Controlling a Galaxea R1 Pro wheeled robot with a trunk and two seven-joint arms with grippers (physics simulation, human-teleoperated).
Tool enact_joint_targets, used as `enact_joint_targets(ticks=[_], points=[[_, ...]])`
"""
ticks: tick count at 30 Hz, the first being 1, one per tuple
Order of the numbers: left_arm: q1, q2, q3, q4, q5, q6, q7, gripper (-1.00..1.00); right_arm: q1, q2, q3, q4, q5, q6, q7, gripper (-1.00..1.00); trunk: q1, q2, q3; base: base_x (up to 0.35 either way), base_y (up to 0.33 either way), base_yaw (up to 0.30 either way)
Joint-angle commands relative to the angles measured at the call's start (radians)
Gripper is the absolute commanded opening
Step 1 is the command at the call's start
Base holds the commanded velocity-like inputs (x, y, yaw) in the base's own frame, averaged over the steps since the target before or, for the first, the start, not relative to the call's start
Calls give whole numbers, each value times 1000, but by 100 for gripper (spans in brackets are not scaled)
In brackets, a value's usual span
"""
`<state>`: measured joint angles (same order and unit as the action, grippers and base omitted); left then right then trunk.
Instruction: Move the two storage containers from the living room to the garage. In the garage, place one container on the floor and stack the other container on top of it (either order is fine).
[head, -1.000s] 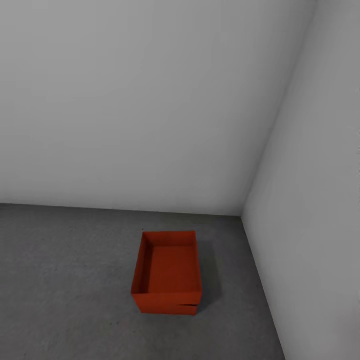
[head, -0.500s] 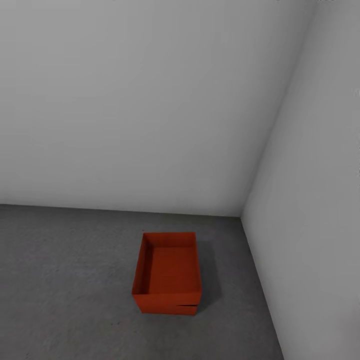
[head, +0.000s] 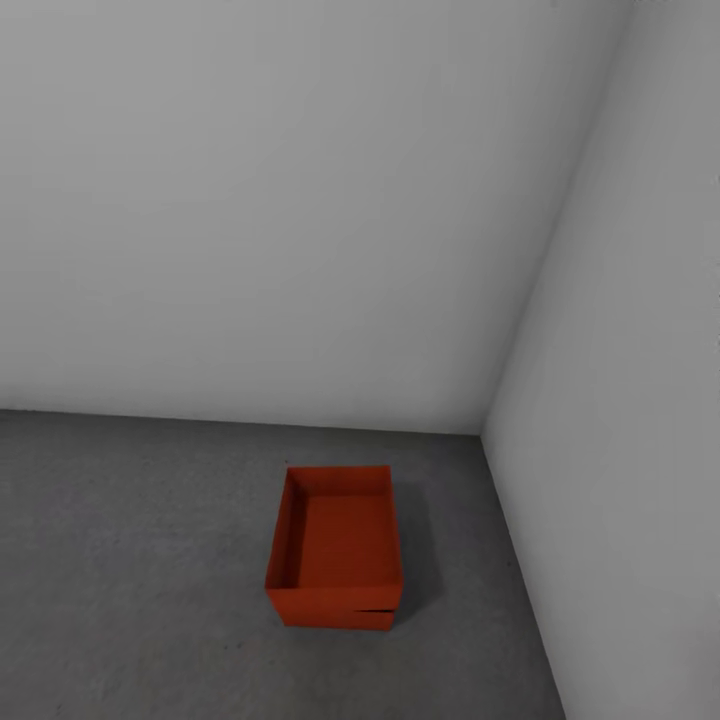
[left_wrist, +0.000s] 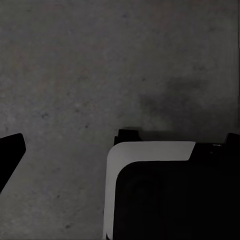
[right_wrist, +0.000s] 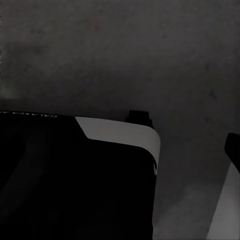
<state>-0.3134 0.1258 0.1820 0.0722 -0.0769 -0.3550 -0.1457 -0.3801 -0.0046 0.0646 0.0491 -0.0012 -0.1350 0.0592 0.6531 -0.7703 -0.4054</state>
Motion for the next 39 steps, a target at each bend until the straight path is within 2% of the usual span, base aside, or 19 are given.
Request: enact_joint_targets(ticks=[1, 10, 18, 25, 39], points=[[-2, -1, 8, 4, -8, -7, -2, 100, -2, 0, 6, 5, 0, -8, 2, 100, -4, 6, 2, 0, 0, 0], [-1, -6, 8, 4, -7, -7, 3, 100, -2, 0, 6, 5, 0, -8, 2, 100, -38, 69, 30, 0, 0, 0], [-1, -8, 8, 4, -6, -8, 53, 100, -2, 0, 6, 5, 0, -8, 2, 100, -69, 125, 55, 0, 0, 0], [-1, -20, 8, 4, -7, -10, 66, 100, -2, 0, 6, 5, 0, -8, 2, 100, -96, 174, 77, 0, 0, 0], [-1, -23, 9, 4, -5, -9, 66, 100, -2, 0, 6, 5, 0, -8, 2, 100, -96, 174, 77, 0, 0, 0]])
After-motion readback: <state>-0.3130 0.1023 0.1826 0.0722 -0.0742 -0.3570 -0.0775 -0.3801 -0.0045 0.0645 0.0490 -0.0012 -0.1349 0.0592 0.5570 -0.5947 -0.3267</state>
